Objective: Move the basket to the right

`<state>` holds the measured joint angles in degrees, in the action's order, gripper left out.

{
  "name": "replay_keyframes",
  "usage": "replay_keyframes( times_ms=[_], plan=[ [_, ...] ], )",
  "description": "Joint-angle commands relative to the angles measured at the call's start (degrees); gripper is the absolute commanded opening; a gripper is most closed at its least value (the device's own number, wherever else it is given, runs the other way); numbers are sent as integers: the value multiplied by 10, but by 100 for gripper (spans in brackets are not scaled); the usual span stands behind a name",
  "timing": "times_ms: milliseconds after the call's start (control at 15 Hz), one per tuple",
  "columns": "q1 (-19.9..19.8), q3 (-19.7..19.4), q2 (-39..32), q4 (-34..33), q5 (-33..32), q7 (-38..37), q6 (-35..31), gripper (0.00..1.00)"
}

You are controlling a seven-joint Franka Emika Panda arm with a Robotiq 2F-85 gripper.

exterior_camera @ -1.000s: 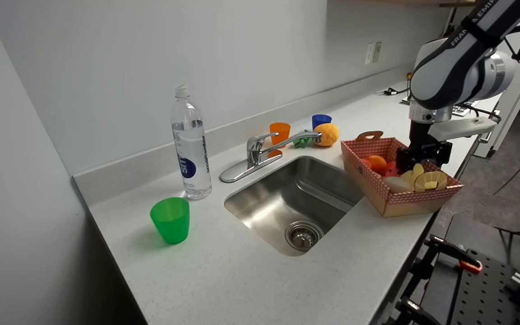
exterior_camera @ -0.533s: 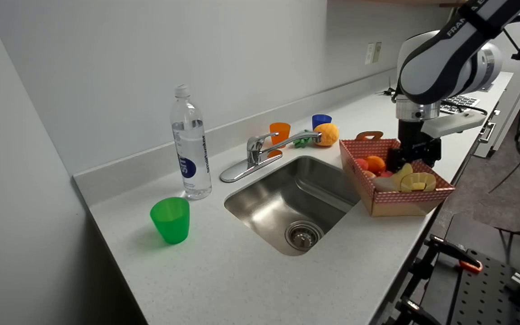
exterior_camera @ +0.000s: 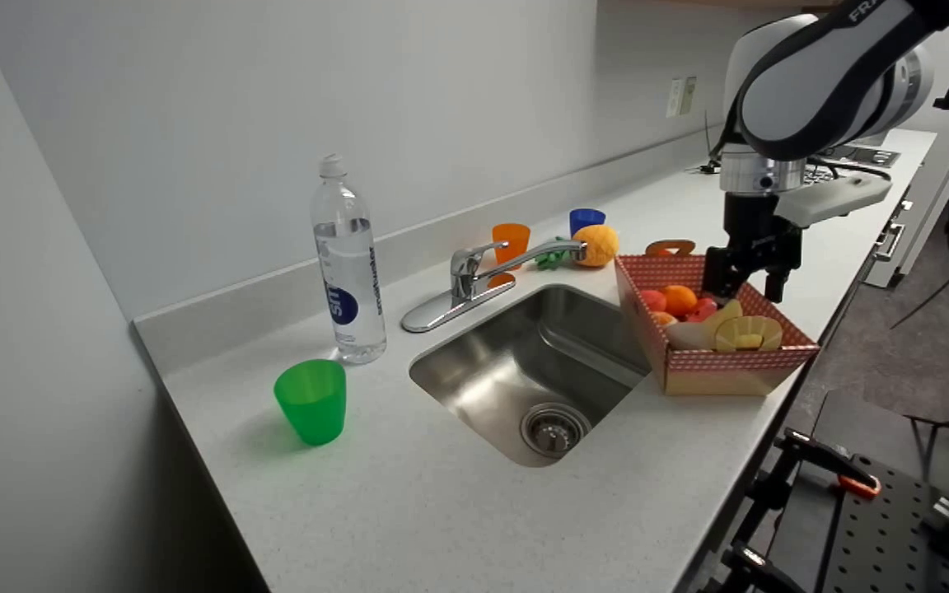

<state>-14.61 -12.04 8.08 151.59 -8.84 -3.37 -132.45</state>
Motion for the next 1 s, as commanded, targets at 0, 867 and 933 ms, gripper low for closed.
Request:
replay_keyframes(
  times_ms=[0, 867, 933],
  plan=[
    [3, 8, 51, 14, -17, -3, 25, 100],
    [92, 69, 10, -59, 50, 75, 25, 100],
    [100, 74, 5, -66, 52, 78, 25, 100]
  ],
)
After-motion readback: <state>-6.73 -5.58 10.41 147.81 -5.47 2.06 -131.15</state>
